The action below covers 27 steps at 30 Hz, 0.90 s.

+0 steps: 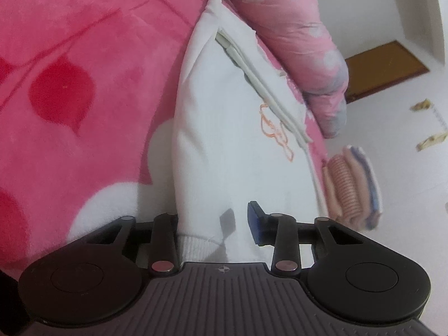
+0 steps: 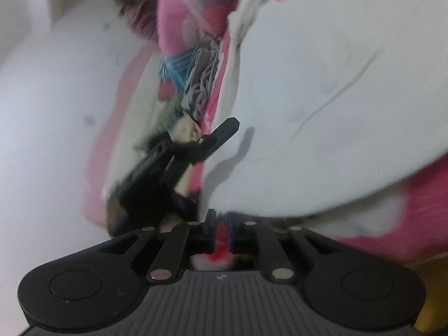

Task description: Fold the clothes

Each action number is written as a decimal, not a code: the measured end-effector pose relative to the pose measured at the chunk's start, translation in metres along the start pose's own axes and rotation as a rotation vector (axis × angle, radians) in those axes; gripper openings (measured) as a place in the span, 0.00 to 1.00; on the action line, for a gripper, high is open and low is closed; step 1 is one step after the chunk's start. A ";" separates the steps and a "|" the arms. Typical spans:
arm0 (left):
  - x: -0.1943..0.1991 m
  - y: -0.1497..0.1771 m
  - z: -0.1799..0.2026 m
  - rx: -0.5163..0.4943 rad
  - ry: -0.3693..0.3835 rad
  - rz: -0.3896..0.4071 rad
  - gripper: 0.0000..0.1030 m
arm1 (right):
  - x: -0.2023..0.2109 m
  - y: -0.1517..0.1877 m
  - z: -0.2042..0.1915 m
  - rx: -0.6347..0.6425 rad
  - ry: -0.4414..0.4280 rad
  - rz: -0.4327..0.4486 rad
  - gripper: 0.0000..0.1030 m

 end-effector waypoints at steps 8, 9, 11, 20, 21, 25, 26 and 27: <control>-0.006 0.004 0.018 -0.162 -0.067 -0.014 0.44 | 0.160 -0.068 0.003 0.306 0.318 0.353 0.32; -0.007 0.004 0.021 -0.173 -0.067 -0.014 0.48 | 0.180 -0.082 0.009 0.306 0.392 0.411 0.33; -0.009 0.004 0.025 -0.192 -0.069 -0.015 0.51 | 0.215 -0.106 0.022 0.309 0.528 0.495 0.33; -0.010 0.008 0.029 -0.213 -0.105 0.010 0.50 | 0.240 -0.156 0.091 0.158 0.541 0.477 0.32; -0.010 0.008 0.030 -0.219 -0.112 0.011 0.49 | 0.238 -0.158 0.095 0.157 0.529 0.469 0.32; -0.010 0.011 0.032 -0.260 -0.140 0.016 0.44 | 0.229 -0.158 0.096 0.184 0.501 0.417 0.32; -0.009 0.011 0.032 -0.265 -0.144 0.017 0.42 | 0.227 -0.158 0.094 0.194 0.495 0.402 0.32; -0.009 0.011 0.032 -0.267 -0.147 0.018 0.41 | 0.224 -0.157 0.093 0.205 0.489 0.387 0.30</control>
Point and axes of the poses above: each gripper's, at about its wrist camera, not at the fingertips, and x roughly against the way its jaws point, z to its right, y to its underside, the point moved 4 cm from there along -x, roughly the way its jaws point, and after that the axes turned 7 degrees about z, right-handed, at the moved point
